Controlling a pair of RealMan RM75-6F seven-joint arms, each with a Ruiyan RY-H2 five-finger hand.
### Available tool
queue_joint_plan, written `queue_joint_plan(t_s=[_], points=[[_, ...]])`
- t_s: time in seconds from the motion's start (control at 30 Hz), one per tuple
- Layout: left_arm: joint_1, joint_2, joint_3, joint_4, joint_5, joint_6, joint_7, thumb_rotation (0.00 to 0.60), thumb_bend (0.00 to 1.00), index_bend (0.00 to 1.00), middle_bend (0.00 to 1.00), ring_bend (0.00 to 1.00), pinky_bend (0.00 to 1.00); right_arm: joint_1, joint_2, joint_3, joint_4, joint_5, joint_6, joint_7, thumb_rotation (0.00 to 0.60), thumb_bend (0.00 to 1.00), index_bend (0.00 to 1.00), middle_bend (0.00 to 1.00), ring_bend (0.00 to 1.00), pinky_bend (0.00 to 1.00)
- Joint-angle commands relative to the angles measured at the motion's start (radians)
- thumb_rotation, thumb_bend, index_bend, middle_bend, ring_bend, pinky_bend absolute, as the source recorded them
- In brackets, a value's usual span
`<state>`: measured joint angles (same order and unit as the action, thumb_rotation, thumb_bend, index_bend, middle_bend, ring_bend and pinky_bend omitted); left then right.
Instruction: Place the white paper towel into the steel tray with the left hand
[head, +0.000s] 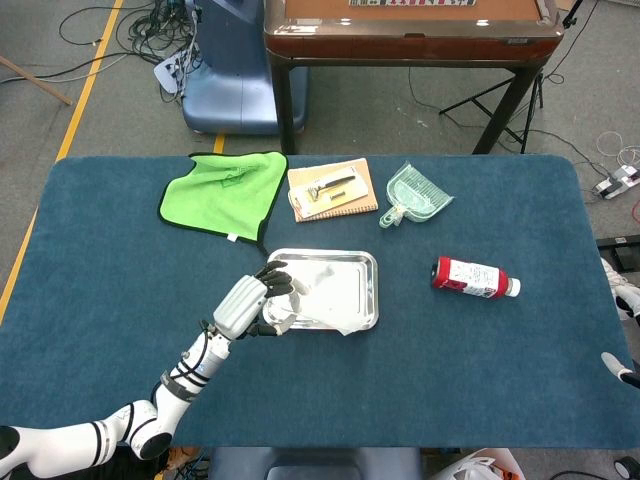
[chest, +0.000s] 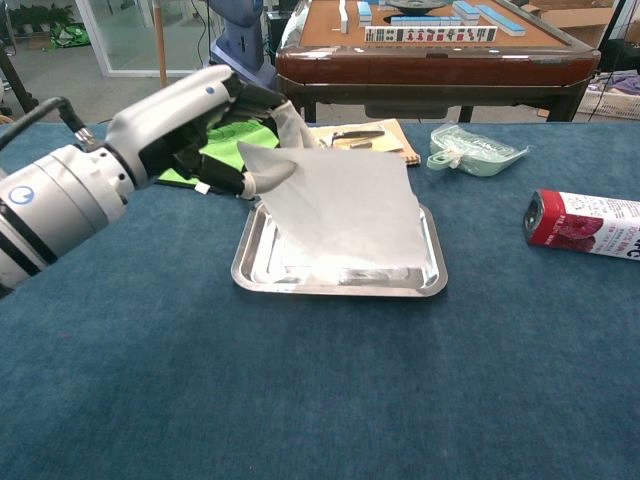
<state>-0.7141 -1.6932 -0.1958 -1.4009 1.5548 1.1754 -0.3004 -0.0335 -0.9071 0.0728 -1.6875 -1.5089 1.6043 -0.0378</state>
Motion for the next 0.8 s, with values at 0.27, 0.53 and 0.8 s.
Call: queue_joint_plan(t_s=[0.27, 0.53, 0.8], points=[[-0.04, -0.089, 0.015, 0.23, -0.057, -0.075, 0.033, 0.6, 0.38, 0.62, 0.4, 0.32, 0.14, -0.001, 0.003, -0.003, -0.002, -0.001, -0.004, 0.0, 0.6, 0.11, 0.19, 0.21, 0.11, 0.2], [-0.034, -0.064, 0.039, 0.273, -0.069, -0.096, 0.061, 0.6, 0.38, 0.62, 0.4, 0.31, 0.14, 0.002, -0.003, -0.003, 0.002, -0.006, -0.005, 0.001, 0.6, 0.11, 0.19, 0.21, 0.11, 0.2], [-0.048, -0.033, 0.064, 0.272, -0.067, -0.135, 0.143, 0.6, 0.38, 0.59, 0.4, 0.3, 0.14, 0.001, -0.002, -0.003, 0.0, -0.006, -0.003, -0.001, 0.6, 0.11, 0.19, 0.21, 0.11, 0.2]])
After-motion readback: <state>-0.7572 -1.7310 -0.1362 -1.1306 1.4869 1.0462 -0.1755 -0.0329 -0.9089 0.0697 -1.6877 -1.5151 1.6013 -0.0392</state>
